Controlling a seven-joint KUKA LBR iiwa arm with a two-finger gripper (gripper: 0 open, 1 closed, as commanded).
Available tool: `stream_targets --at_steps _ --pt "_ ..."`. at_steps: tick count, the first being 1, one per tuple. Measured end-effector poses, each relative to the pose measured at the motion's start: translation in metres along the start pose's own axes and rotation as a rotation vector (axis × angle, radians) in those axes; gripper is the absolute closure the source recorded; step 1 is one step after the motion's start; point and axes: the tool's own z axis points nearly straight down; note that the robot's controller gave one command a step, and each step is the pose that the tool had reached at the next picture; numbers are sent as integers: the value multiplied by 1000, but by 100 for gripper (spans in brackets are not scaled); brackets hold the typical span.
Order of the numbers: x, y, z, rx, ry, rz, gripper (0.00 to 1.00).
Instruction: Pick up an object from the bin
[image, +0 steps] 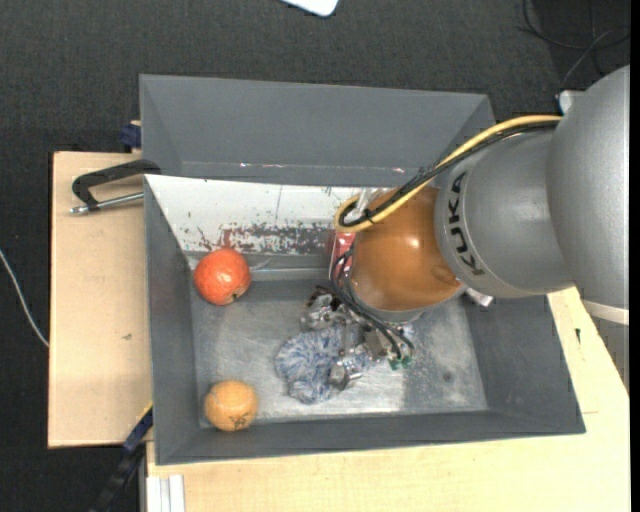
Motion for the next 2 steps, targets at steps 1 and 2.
stream_targets --at_steps 1,2 --pt "8 4 -1 1 -6 13 0" --pt "-2 1 -1 1 -2 -1 0"
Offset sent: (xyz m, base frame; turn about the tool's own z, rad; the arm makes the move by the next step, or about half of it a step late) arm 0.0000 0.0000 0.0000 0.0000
